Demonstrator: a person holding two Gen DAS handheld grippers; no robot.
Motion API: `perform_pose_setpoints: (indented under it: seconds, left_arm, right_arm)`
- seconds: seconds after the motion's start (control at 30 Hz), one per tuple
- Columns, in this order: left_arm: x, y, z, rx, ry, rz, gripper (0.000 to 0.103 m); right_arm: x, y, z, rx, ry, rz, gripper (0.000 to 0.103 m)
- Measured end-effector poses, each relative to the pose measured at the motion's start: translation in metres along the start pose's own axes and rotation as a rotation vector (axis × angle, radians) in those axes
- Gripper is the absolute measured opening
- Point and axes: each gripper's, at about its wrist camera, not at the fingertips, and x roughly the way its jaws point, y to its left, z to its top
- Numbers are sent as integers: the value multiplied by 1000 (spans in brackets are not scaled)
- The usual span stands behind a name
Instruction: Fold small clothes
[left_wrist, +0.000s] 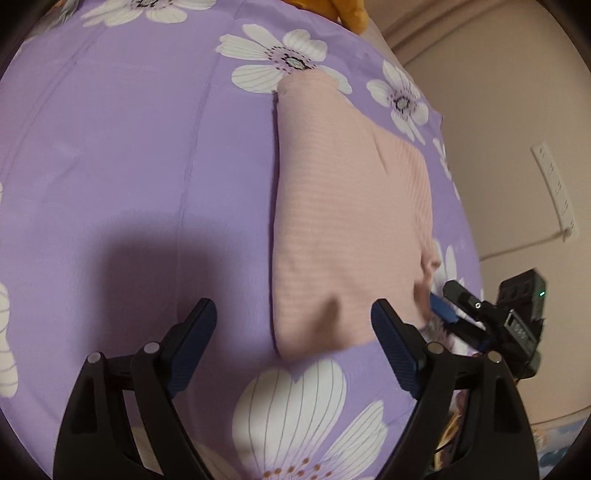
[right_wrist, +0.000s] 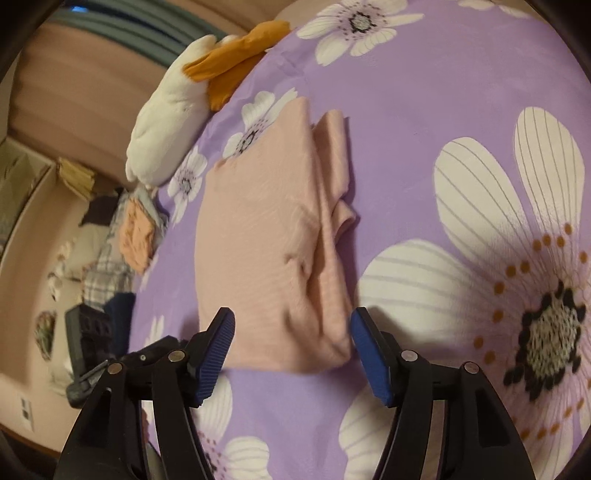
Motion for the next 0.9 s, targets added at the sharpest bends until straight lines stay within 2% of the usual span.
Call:
perform_pose_setpoints:
  seconds: [0.13,0.37,0.9]
  left_arm:
    - [5,2,13,-26,-2,-31,86]
    - [25,-6,36,-23,5,-71,86]
    - [57,-21,68,30,5,-72,86]
  right_arm:
    - [5,-14,11,64,-1,45,65]
    - [17,-25,28,99,4,94,65]
    - [54,-17,60,72,42,144,65]
